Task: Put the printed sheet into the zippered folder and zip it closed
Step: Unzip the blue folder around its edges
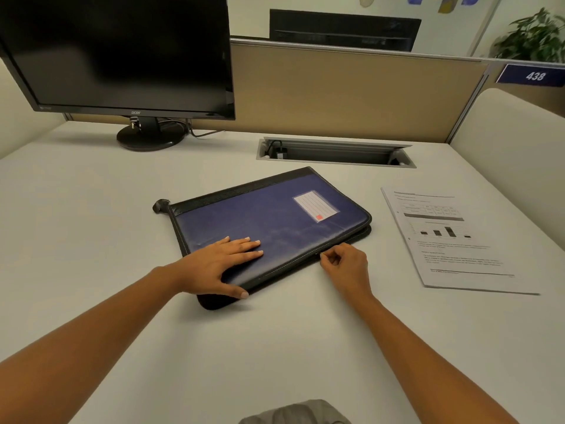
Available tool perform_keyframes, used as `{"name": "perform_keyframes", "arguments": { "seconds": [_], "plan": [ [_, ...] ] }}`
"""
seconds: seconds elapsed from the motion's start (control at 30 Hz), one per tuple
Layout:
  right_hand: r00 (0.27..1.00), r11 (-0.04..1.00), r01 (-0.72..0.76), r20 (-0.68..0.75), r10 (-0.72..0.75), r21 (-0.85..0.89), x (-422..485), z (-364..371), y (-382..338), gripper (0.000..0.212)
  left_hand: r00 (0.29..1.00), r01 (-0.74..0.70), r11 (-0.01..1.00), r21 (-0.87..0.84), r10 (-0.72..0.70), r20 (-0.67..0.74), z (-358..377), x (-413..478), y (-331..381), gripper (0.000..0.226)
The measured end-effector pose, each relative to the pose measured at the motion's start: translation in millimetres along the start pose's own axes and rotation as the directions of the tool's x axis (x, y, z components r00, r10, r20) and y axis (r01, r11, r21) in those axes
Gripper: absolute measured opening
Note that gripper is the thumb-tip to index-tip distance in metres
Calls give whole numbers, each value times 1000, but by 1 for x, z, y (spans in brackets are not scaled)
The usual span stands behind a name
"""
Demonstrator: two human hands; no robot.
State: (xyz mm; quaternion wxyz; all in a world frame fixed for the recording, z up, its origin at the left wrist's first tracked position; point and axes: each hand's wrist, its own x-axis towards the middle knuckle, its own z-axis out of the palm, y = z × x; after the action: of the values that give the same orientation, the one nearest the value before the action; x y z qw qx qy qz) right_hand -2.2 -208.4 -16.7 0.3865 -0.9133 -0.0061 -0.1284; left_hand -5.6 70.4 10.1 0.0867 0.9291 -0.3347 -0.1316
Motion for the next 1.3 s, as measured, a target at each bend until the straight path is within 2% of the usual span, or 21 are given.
{"name": "perform_keyframes", "arguments": {
  "seconds": [0.13,0.27,0.6,1.3],
  "plan": [
    [998,999,-51,-43,50,-8,12,-5,6,9,997,-49,999,-4,49,65,-3,-3,-6,102],
    [993,995,-97,-73,98,22,14,-3,8,9,995,-61,996,66,56,78,1,-1,-7,109],
    [996,998,-58,-66,58,7,0,4,5,9,999,-30,980,197,36,-28,11,1,-1,96],
    [998,998,51,43,-53,45,-18,12,-8,6,998,24,979,204,-13,-55,15,8,7,90]
  ]
}}
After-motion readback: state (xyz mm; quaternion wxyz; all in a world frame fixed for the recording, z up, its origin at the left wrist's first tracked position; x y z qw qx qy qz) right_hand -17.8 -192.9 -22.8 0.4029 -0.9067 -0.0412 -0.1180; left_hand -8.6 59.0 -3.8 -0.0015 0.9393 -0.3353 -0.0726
